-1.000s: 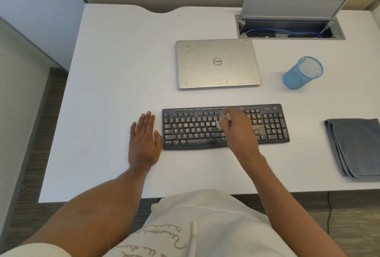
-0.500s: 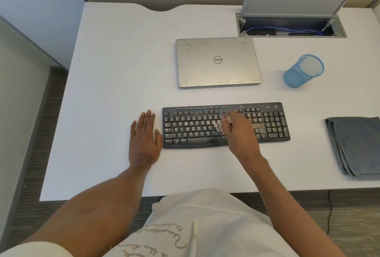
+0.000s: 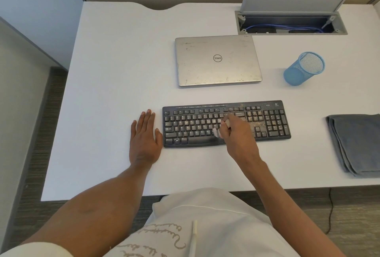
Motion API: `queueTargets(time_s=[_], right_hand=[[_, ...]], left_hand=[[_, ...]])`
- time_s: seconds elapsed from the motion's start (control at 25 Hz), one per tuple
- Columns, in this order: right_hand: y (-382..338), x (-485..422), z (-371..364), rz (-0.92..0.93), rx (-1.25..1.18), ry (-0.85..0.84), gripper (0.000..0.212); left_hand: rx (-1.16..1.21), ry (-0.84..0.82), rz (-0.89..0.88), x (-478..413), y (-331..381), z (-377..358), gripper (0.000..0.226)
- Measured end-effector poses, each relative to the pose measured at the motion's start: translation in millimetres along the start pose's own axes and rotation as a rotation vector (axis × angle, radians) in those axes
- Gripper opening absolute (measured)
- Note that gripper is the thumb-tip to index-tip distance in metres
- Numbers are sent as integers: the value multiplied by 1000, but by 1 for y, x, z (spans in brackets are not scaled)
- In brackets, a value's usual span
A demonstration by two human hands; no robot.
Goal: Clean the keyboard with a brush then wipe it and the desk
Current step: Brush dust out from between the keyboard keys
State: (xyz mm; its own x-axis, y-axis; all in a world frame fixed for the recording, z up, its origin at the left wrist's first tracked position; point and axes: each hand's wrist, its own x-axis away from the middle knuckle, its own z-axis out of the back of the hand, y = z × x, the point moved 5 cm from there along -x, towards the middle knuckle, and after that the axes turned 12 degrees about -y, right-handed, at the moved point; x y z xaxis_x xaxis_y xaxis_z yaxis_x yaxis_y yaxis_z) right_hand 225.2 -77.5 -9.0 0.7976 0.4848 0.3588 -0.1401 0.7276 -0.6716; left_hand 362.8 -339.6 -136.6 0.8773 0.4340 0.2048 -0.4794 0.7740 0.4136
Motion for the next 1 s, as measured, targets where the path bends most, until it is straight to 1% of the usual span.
queueTargets(time_s=[0.08, 0.16, 0.24, 0.28, 0.4, 0.48, 0.64, 0.76, 0.84, 0.96, 1.0], right_hand=[[-1, 0, 4, 5, -24, 6, 21], [-3, 0, 11, 44, -84, 67, 21], [-5, 2, 11, 79, -67, 111, 21], [-5, 3, 9, 88, -41, 105, 21], [-2, 4, 2, 59, 22, 15, 21], [2, 4, 4, 27, 45, 6, 24], [7, 7, 17, 32, -48, 145, 21], [4, 11, 13, 82, -26, 187, 18], [7, 12, 8, 85, -12, 159, 18], [12, 8, 5, 34, -27, 74, 22], [12, 8, 7, 17, -31, 73, 24]], left_hand=[[-7, -3, -1, 0, 0, 0, 63], [-8, -3, -2, -1, 0, 0, 63], [-5, -2, -4, -1, 0, 0, 62], [-5, -3, -5, -1, 0, 0, 62], [-4, -2, -9, 0, -1, 0, 63], [-4, -1, -9, 0, -1, 0, 63], [-9, -2, -10, 0, 0, 0, 63], [-7, -1, -5, 0, 0, 0, 63], [-13, -7, -2, 1, 1, 0, 63], [-17, -12, 0, 0, 1, 1, 64], [-18, -15, 0, 0, 1, 1, 64]])
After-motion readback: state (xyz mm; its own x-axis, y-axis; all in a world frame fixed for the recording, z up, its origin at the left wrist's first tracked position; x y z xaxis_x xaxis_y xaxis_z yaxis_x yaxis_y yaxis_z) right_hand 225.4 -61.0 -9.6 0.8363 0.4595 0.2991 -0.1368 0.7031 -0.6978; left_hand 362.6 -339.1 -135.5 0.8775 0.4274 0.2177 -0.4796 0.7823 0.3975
